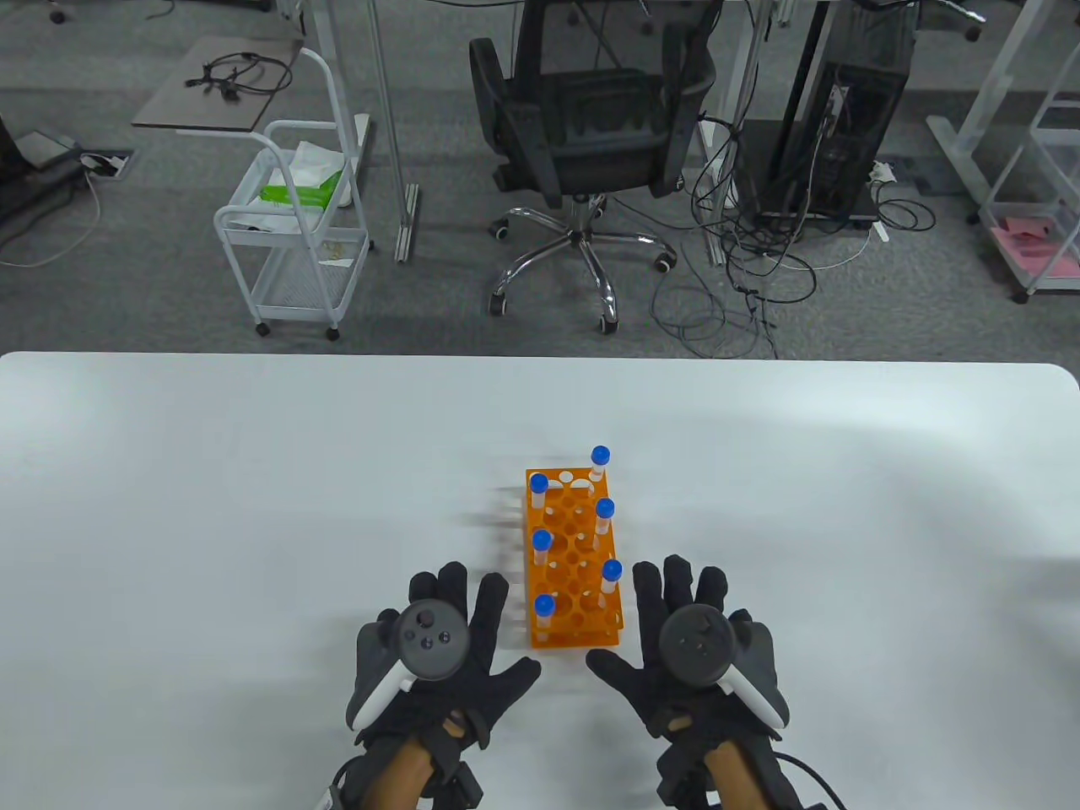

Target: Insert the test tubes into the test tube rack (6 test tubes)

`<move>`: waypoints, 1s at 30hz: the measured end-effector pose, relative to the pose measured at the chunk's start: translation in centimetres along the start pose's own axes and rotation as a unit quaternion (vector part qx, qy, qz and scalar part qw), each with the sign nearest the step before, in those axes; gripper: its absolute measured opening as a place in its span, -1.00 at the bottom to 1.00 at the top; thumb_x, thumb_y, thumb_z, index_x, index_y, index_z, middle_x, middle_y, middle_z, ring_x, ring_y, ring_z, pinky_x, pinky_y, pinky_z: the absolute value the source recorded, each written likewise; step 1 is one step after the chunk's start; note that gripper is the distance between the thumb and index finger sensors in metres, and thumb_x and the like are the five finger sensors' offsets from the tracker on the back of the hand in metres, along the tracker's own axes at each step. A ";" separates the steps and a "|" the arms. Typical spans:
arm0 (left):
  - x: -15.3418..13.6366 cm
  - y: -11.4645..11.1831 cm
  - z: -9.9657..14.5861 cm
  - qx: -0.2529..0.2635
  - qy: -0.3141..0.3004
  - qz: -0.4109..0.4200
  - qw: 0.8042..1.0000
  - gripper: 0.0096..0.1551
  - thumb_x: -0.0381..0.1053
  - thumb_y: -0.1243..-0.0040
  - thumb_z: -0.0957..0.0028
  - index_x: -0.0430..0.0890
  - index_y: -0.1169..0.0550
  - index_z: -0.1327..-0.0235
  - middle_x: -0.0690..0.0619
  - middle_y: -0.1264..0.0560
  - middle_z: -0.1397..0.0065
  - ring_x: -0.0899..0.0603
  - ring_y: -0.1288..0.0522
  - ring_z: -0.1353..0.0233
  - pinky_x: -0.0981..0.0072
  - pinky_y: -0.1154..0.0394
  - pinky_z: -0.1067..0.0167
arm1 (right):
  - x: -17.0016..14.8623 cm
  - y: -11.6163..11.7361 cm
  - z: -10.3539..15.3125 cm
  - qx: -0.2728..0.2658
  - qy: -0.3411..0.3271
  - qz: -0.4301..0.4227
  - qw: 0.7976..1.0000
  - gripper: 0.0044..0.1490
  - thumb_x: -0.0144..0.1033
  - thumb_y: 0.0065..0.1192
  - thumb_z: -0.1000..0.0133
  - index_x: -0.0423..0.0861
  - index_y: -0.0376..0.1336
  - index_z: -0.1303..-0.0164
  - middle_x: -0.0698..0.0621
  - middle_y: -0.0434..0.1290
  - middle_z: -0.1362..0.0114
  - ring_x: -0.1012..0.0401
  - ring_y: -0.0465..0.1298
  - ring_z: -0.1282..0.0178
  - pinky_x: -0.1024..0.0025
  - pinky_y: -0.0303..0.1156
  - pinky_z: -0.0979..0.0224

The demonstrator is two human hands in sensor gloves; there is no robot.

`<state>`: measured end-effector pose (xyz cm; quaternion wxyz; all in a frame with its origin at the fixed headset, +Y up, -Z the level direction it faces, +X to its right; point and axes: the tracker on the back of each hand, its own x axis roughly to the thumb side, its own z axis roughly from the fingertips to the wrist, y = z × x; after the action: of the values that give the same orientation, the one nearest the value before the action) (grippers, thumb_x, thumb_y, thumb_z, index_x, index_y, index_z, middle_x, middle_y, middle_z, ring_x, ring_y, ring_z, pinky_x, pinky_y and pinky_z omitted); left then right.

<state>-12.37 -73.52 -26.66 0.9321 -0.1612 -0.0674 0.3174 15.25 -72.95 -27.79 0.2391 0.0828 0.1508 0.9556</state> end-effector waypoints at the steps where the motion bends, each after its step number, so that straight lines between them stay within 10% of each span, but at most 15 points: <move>1: 0.0 0.0 0.0 0.001 -0.001 0.003 1.000 0.05 0.51 -0.04 0.10 0.41 0.31 -0.36 0.12 0.62 -0.53 -0.11 0.72 -0.46 -0.34 0.67 -0.24 | 0.0 0.0 0.0 0.001 0.000 -0.001 1.000 0.31 0.72 -0.26 0.15 0.23 -0.69 -0.42 -0.06 -0.71 -0.61 -0.18 -0.76 -0.46 -0.48 -0.58 -0.24; 30: 0.0 0.1 0.4 -0.011 -0.014 0.006 1.000 0.04 0.51 -0.03 0.09 0.40 0.31 -0.36 0.10 0.60 -0.54 -0.13 0.69 -0.48 -0.36 0.65 -0.25 | 0.2 -0.1 0.1 -0.019 -0.005 0.022 1.000 0.38 0.72 -0.11 0.22 0.27 -0.63 -0.46 -0.02 -0.57 -0.69 -0.18 -0.66 -0.56 -0.49 -0.49 -0.34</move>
<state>-12.53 -73.36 -26.33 0.9273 -0.1670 -0.0830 0.3244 15.15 -72.79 -27.73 0.2203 0.0866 0.1295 0.9629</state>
